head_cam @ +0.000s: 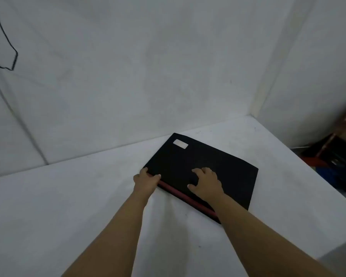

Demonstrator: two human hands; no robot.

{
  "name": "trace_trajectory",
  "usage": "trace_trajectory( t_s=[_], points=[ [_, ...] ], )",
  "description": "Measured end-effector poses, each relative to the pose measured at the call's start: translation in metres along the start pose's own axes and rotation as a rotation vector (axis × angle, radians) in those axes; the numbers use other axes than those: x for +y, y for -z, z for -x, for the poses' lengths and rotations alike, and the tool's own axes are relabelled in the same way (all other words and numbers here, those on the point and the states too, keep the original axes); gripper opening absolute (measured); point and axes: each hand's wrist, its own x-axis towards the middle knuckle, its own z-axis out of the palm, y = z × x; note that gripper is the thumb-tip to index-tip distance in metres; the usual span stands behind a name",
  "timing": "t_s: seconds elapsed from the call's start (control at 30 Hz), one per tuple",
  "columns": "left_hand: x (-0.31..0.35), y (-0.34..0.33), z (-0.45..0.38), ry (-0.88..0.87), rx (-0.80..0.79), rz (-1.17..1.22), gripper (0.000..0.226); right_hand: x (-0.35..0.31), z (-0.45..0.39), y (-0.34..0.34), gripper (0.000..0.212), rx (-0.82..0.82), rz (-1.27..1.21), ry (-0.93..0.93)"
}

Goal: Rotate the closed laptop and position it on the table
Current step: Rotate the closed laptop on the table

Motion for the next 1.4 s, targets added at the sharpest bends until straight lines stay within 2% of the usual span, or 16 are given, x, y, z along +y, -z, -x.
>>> trace_trajectory(
  t_s=[0.13, 0.3, 0.43, 0.6, 0.87, 0.97, 1.17, 1.27, 1.4],
  points=[
    [-0.011, -0.028, -0.002, 0.075, -0.001, 0.004, 0.084, 0.019, 0.004, -0.017, 0.071, -0.057, 0.082, -0.025],
    [-0.013, -0.059, -0.002, 0.075, 0.042, 0.082, 0.105, 0.031, 0.003, -0.032, 0.077, -0.001, 0.149, 0.042],
    [-0.016, -0.08, -0.009, 0.094, 0.064, 0.099, 0.114, 0.035, -0.017, -0.022, 0.082, -0.038, 0.143, 0.055],
    [-0.014, -0.097, -0.027, 0.142, 0.152, 0.062, 0.119, 0.039, -0.065, 0.004, 0.088, -0.061, 0.132, -0.035],
    [-0.005, -0.119, -0.043, 0.207, 0.314, 0.042, 0.13, 0.048, -0.12, 0.038, 0.122, -0.131, 0.182, -0.118],
    [-0.007, -0.124, -0.045, 0.199, 0.317, -0.006, 0.135, 0.053, -0.128, 0.042, 0.13, -0.153, 0.227, -0.128],
    [-0.009, -0.127, -0.049, 0.17, 0.307, -0.073, 0.138, 0.053, -0.128, 0.045, 0.13, -0.119, 0.259, -0.121],
    [-0.012, -0.117, -0.058, 0.087, 0.239, -0.113, 0.137, 0.048, -0.118, 0.044, 0.129, -0.121, 0.214, -0.211],
    [-0.006, -0.087, -0.081, -0.011, 0.08, -0.237, 0.137, 0.042, -0.091, 0.026, 0.131, -0.043, 0.13, -0.396]
  ],
)
